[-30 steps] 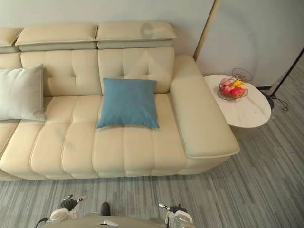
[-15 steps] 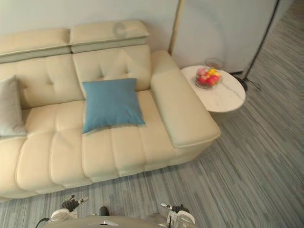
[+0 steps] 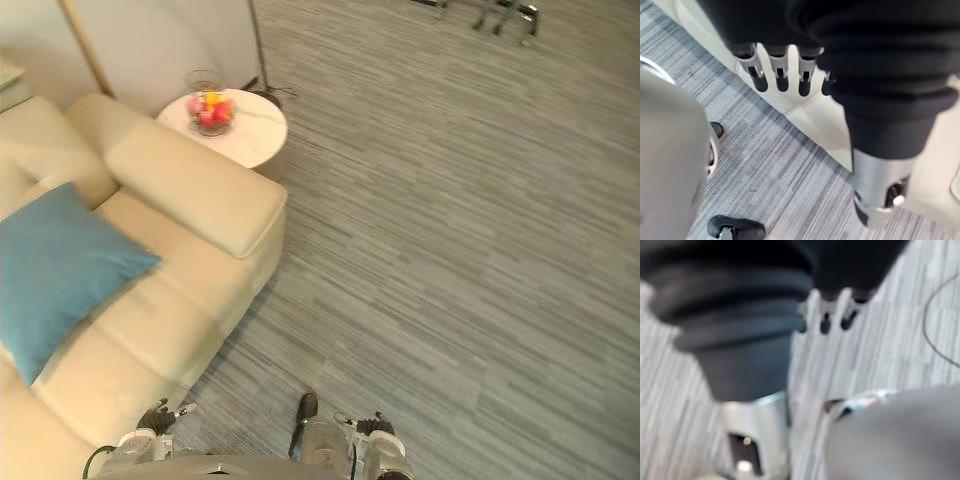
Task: Pick up cushions and gather them together orderly.
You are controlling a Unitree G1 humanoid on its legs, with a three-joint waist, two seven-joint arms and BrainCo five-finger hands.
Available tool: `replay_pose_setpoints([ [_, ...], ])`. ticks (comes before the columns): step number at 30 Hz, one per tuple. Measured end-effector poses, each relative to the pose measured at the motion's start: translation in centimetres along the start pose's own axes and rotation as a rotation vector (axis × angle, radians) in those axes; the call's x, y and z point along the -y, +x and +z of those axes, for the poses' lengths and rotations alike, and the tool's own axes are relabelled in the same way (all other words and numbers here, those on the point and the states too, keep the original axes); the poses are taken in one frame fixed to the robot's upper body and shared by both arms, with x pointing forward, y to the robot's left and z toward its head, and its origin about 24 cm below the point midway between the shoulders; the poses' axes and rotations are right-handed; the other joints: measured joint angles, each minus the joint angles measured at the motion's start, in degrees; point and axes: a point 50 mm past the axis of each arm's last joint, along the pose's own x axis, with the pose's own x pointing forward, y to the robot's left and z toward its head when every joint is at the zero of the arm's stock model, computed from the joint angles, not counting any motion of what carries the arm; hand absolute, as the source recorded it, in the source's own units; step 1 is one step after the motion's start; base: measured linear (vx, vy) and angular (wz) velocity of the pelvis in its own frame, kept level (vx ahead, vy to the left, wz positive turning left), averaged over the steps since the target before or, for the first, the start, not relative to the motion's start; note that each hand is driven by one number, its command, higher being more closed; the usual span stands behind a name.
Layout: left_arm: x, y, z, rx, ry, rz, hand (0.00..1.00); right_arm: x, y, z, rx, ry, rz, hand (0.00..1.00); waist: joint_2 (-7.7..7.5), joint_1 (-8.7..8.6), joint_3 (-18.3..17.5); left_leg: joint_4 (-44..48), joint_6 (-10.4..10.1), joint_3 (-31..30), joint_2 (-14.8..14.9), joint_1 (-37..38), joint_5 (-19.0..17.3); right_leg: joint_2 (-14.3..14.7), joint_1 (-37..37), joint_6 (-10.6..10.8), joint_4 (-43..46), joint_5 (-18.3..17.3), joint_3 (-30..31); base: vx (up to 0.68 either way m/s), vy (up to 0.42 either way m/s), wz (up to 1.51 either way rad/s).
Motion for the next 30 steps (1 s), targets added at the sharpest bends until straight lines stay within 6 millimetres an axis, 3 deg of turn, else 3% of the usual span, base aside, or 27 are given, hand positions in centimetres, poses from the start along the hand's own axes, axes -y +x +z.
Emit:
replay_pose_setpoints([
  [1, 0.0, 0.0, -0.2, -0.004, 0.01, -0.003, 0.0, 0.2, 0.0, 0.1, 0.006, -0.007, -0.003, 0.0, 0.51, -0.11, 0.08, -1.47, -1.14, 0.47, -0.04, 1.06, 0.69, -0.05, 0.17, 0.32, 0.82, -0.78, -1.69, 0.06, -0.132, -0.46],
  [4, 0.4, 0.0, 0.0, -0.002, 0.011, -0.013, 0.0, 1.0, 0.3, 0.7, 0.02, -0.019, -0.022, 0.0, 1.73, 0.31, 0.45, 0.46, -2.25, -0.06, 2.0, 0.65, 1.51, 3.25, -1.05, 0.54, 0.96, -2.1, 1.71, 0.06, -0.24, -0.55],
  [6, 0.2, 0.0, 0.2, 0.005, -0.004, -0.005, 0.0, 1.0, 0.3, 0.9, 0.026, -0.012, -0.025, 0.0, 2.54, 0.36, 0.84, 16.84, -1.4, -2.66, 7.99, -4.85, 1.31, 5.94, -0.93, 0.07, -0.35, -2.61, 4.48, 0.08, -0.245, -0.82],
  [7, 0.1, 0.0, 0.1, 0.003, -0.01, -0.003, 0.0, 0.9, 0.3, 0.9, 0.024, -0.011, -0.024, 0.0, 2.79, 0.41, 1.31, 24.18, 0.71, -5.09, 10.5, -7.47, 1.82, 7.28, 0.21, -0.17, -1.5, -2.48, 5.72, 0.1, -0.141, -0.99],
  [8, 0.4, 0.0, 0.3, 0.009, -0.026, -0.008, 0.0, 1.4, 0.3, 0.9, 0.022, -0.008, -0.041, 0.0, 3.77, 0.64, 1.63, 32.85, 1.09, -12.19, 10.66, -10.98, -1.14, 9.14, 1.97, -1.01, -2.04, -2.81, 8.38, 0.12, -0.102, -1.13],
  [10, 0.9, 0.0, 0.4, 0.017, -0.041, -0.017, 0.0, 1.9, 0.3, 0.3, 0.005, 0.011, -0.07, 0.0, 3.87, 0.74, 1.66, 35.01, 0.53, -18.24, 6.52, -13.53, -4.54, 10.29, 4.18, -1.53, -2.48, -3.19, 11.88, 0.15, -0.029, -1.09],
  [12, 1.4, -0.1, 1.0, 0.041, -0.055, -0.028, 0.0, 2.0, 0.2, -0.2, -0.007, 0.03, -0.078, 0.0, 3.81, 2.23, 1.69, 29.41, 0.65, -22.33, 1.97, -16.72, -6.31, 11.69, 5.56, -1.26, -2.54, -3.56, 17.49, 0.19, 0.02, -1.28],
  [17, 2.3, -0.2, 1.4, 0.057, -0.088, -0.042, 0.0, 1.7, 0.1, -0.1, 0.001, 0.032, -0.072, 0.0, 3.63, 3.07, 1.74, 13.51, 0.81, -36.24, -3.2, -18.99, -5.05, 13.91, 5.71, 0.37, -1.62, -4.41, 26.53, 0.16, 0.14, -1.22],
  [18, 2.3, -0.2, 1.4, 0.055, -0.088, -0.044, 0.0, 1.8, 0.0, -0.4, -0.001, 0.033, -0.075, 0.0, 3.56, 3.35, 1.6, 11.88, 1.31, -36.3, -3.38, -17.58, -1.3, 14.19, 5.67, 1.29, -0.89, -5.01, 28.74, 0.18, 0.223, -1.17],
  [19, 2.3, -0.2, 1.3, 0.054, -0.086, -0.042, 0.0, 1.5, -0.2, -0.7, 0.0, 0.041, -0.068, 0.0, 2.72, 3.39, 1.13, 11.05, 1.9, -33.96, -3.58, -16.21, -0.13, 13.78, 5.7, 1.94, -0.67, -5.43, 30.51, 0.24, 0.288, -1.12],
  [20, 2.0, -0.2, 1.4, 0.055, -0.08, -0.037, 0.0, 1.3, -0.2, -0.8, -0.002, 0.044, -0.064, 0.0, 2.37, 3.28, 0.58, 10.47, 2.1, -32.53, -3.63, -15.65, -0.25, 13.18, 5.67, 2.23, -0.77, -5.55, 30.82, 0.22, 0.263, -1.07],
  [21, 1.4, -0.1, 1.3, 0.054, -0.064, -0.022, 0.0, 0.6, -0.5, -1.4, -0.019, 0.053, -0.046, 0.0, 0.35, 3.42, -0.65, 9.68, 2.82, -28.73, -3.65, -14.93, -0.46, 11.84, 4.64, 2.95, -0.77, -5.35, 31.36, 0.27, 0.294, -1.0],
  [24, 0.5, 0.1, 1.1, 0.035, -0.043, -0.002, 0.0, -0.7, -0.7, -2.2, -0.046, 0.059, -0.018, 0.0, -1.85, 3.62, -1.88, 6.98, 3.23, -22.47, -4.12, -11.66, -0.7, 10.25, 3.9, 4.32, -1.93, -3.07, 31.49, 0.2, 0.173, -0.96],
  [26, 0.5, 0.1, 0.8, 0.024, -0.04, -0.004, 0.0, -0.7, -0.7, -2.0, -0.043, 0.056, -0.017, 0.0, -1.6, 3.51, -1.83, 5.18, 3.38, -19.66, -3.98, -9.19, -0.61, 9.88, 3.75, 3.83, -2.48, -1.59, 28.48, 0.12, 0.076, -0.94],
  [27, 0.6, 0.1, 0.7, 0.018, -0.034, -0.008, 0.0, -0.7, -0.6, -1.8, -0.038, 0.052, -0.016, 0.0, -1.39, 3.39, -1.86, 4.04, 3.44, -17.55, -3.88, -8.09, -0.57, 8.62, 3.53, 3.22, -2.42, -1.78, 22.99, 0.08, 0.027, -1.06],
  [28, 0.7, 0.1, 0.7, 0.019, -0.022, -0.013, 0.0, -0.8, -0.5, -1.2, -0.027, 0.047, -0.012, 0.0, -1.23, 3.39, -1.82, 2.72, 3.44, -13.94, -3.98, -6.82, -0.57, 4.68, 2.89, 0.72, -0.25, -3.81, 7.55, 0.11, 0.02, -1.18],
  [29, 0.6, 0.1, 0.7, 0.017, -0.007, -0.012, 0.0, -1.0, -0.5, -1.1, -0.026, 0.039, -0.008, 0.0, -1.15, 3.41, -1.8, 2.4, 3.45, -12.0, -4.03, -6.39, -0.57, 1.44, 2.98, 0.3, 1.63, -4.66, -4.79, 0.09, 0.002, -1.05],
  [30, 0.5, 0.1, 0.6, 0.014, -0.005, -0.012, 0.0, -1.1, -0.4, -1.0, -0.024, 0.033, -0.004, 0.0, -1.11, 3.46, -1.77, 2.41, 3.43, -11.28, -4.06, -6.36, -0.56, 0.51, 2.98, -0.18, 2.29, -5.07, -9.18, 0.12, -0.056, -0.97],
])
